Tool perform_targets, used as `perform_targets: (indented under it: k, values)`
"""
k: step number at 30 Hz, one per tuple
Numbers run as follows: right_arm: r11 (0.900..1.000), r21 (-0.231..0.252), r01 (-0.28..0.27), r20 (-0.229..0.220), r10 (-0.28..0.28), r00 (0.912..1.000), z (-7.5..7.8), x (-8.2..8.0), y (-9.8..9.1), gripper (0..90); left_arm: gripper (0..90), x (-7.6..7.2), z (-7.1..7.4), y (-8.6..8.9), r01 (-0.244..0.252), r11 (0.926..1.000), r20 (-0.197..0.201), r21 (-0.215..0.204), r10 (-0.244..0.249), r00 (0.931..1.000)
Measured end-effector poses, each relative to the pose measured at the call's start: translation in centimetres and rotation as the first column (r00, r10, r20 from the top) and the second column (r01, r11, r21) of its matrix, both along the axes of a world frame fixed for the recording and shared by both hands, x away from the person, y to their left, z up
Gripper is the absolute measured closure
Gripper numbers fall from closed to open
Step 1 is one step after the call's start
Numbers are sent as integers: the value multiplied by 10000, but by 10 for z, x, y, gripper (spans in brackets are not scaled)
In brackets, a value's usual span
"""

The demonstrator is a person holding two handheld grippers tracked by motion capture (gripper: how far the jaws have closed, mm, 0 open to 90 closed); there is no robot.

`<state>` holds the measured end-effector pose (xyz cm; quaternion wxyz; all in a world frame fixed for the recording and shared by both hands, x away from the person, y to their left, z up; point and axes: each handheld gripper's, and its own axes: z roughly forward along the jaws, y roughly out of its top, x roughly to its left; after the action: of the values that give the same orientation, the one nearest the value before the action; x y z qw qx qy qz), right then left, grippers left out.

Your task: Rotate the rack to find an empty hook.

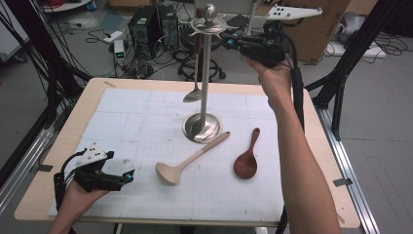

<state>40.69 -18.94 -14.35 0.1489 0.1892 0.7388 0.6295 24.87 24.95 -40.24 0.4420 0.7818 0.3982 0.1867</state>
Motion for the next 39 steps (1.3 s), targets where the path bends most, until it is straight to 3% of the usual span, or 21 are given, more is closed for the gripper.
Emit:
perform_targets:
  k: [10,15,18,29,39]
  values:
    - [9996,-179,-223,57,224,9997,2,-1,23,893,16,0,0,0,6,10000,3,-8,-6,10000]
    - [9996,-128,-240,-9,240,9997,2,0,24,893,17,0,0,0,16,10000,6,-18,-16,10000]
    - [9996,-218,-189,-48,188,9998,-1,-1,22,869,16,0,0,1,22,10000,2,4,-22,10000]
    - [9995,212,-249,-477,259,9985,-24,-10,-3,734,16,0,-1,1,-20,10000,-23,-65,20,10000]
    - [9993,280,-233,-668,251,9975,-47,-22,-19,687,16,-1,0,0,36,10000,-24,24,-36,10000]
